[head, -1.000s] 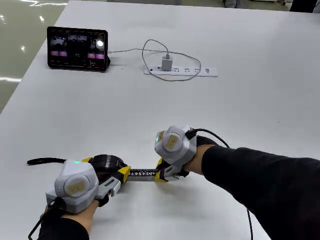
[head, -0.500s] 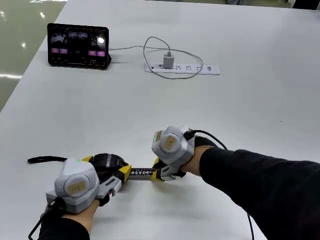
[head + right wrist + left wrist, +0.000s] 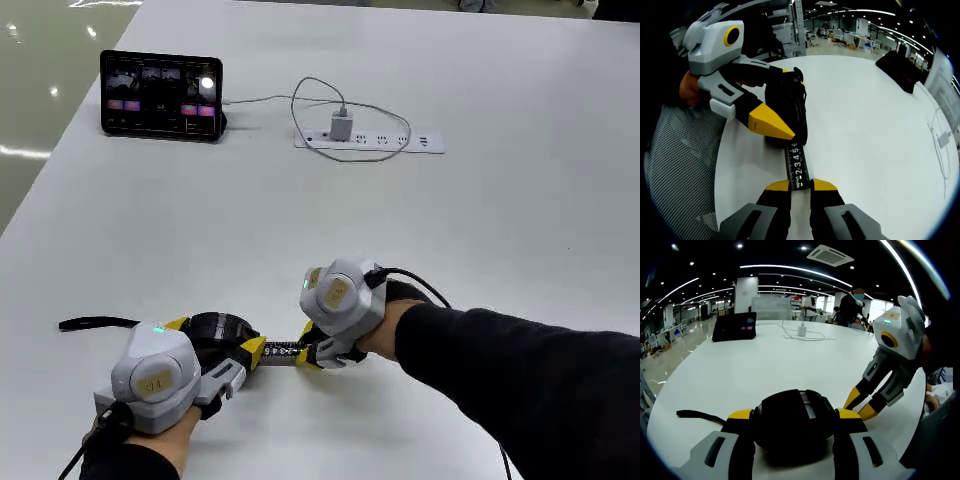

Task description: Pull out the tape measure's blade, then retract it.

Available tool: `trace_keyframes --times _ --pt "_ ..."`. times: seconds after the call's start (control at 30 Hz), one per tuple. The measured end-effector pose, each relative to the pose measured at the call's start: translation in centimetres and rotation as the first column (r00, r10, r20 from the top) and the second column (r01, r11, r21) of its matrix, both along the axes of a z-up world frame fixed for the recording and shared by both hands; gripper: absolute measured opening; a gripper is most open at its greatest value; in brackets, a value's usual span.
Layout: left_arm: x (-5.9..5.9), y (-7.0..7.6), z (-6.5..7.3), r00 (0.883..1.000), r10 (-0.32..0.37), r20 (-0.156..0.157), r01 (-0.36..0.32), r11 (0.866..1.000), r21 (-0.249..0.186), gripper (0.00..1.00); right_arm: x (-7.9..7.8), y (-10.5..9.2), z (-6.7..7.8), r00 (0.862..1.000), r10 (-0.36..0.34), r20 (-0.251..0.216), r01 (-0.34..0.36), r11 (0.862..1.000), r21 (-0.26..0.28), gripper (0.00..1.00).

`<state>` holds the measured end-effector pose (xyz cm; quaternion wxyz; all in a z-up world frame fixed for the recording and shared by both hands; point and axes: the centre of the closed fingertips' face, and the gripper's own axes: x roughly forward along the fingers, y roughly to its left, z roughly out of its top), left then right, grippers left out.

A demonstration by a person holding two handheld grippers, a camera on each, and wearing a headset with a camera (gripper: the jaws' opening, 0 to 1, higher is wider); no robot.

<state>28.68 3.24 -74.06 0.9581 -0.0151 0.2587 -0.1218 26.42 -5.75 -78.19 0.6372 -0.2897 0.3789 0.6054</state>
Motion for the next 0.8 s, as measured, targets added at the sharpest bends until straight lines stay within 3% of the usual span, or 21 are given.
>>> trace_keyframes --times 0.8 --pt "0.0 0.0 0.0 1.000 0.005 -0.001 -0.005 1.000 -0.011 0.58 0.0 1.6 0.0 1.000 -0.011 0.009 0.011 0.999 0.033 0.10"
